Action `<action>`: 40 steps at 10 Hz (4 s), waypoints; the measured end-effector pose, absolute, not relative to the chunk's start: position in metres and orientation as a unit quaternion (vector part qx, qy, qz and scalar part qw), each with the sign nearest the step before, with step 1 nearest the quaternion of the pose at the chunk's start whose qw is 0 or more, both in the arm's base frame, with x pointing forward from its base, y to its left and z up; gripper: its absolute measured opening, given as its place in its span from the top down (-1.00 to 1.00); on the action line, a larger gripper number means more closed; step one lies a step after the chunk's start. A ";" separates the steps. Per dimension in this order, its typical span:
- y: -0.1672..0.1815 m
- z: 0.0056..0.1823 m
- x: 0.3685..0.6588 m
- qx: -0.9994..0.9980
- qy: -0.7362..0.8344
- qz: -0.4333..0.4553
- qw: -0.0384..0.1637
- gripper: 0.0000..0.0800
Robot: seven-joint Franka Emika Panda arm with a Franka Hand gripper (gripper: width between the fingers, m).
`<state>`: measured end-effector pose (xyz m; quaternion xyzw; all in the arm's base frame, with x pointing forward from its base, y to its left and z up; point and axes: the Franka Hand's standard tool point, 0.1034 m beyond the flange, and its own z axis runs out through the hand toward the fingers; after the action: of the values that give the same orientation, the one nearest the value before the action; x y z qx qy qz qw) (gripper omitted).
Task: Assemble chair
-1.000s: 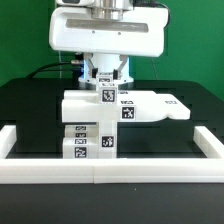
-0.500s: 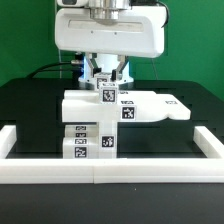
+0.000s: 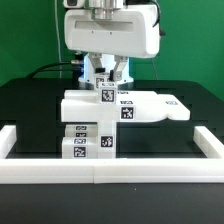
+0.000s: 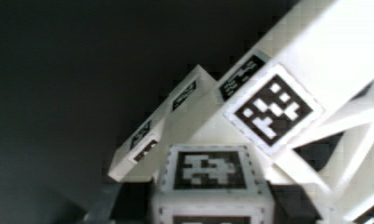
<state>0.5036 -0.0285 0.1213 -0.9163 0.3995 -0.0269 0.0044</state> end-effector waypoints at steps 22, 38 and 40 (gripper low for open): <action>-0.028 0.121 0.503 -0.988 -0.152 -0.028 -0.010 -0.62; -0.026 0.120 0.503 -0.969 0.244 -0.029 0.006 0.28; -0.026 0.120 0.503 -0.954 0.297 -0.028 0.008 0.28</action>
Offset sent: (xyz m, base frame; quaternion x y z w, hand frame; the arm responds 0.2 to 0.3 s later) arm 0.0000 0.0000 0.0000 0.0000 0.0000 0.1296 0.9916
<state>0.5026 -0.0257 0.1197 -0.9543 0.2973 -0.0282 0.0076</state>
